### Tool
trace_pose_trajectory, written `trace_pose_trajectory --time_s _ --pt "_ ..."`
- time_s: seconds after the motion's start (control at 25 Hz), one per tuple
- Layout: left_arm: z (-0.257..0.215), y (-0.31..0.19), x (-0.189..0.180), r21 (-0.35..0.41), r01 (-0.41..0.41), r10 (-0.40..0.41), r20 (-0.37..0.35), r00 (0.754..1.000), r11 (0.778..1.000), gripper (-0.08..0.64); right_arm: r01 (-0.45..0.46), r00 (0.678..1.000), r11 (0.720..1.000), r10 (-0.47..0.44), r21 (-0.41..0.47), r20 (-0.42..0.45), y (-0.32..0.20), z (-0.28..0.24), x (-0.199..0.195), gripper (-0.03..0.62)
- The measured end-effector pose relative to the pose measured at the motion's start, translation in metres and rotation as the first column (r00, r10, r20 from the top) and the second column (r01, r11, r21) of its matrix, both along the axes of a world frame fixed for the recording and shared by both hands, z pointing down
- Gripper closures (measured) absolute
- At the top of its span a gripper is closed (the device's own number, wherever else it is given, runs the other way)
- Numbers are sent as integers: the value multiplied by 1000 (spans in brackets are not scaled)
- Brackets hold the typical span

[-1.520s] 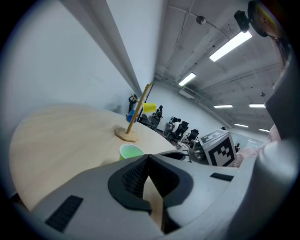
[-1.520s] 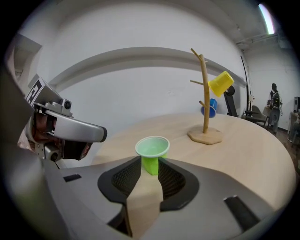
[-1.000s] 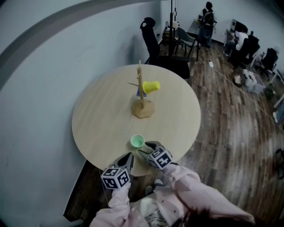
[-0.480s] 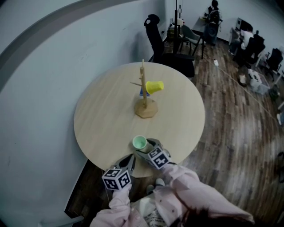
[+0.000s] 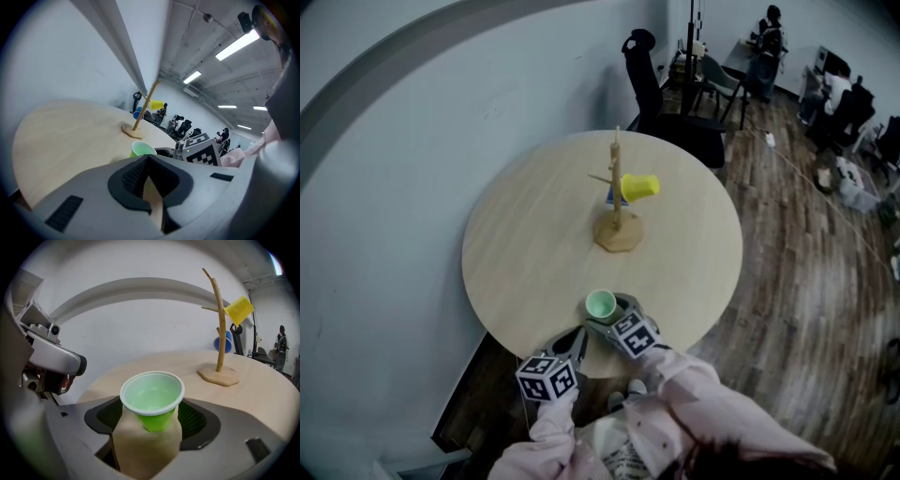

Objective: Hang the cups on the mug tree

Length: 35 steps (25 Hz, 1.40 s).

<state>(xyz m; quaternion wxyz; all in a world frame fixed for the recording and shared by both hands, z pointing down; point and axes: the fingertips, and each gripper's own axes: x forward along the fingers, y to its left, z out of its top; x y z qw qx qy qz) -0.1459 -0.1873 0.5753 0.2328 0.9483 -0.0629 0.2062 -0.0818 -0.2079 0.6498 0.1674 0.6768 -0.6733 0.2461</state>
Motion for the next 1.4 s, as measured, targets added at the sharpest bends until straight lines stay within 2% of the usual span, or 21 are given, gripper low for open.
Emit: trace_pose_trajectory --time_s 0.24,0.4,0.68,0.96,1.24,1.4 --pt "1 -2 2 -5 15 -15 -1 1000 1000 558 13 1000 1000 -13 17 -5 -5 -4 2 267" --pt "-1 -4 4 -2 22 -22 -4 1000 1000 558 14 1000 999 -14 33 10 -8 -12 3 282" --pt "-10 -16 9 13 59 -58 -27 998 998 558 -16 999 997 12 73 52 -17 -19 23 284" --pt "-38 -37 12 56 126 -121 -84 989 990 558 -43 992 985 22 166 127 -35 -63 41 284" --pt "-66 -60 21 98 123 -109 -134 985 988 558 -107 979 973 66 205 195 -58 -88 52 284" --pt "-69 -75 30 97 86 -72 -135 988 992 558 -135 975 968 92 211 202 -71 -96 57 284"
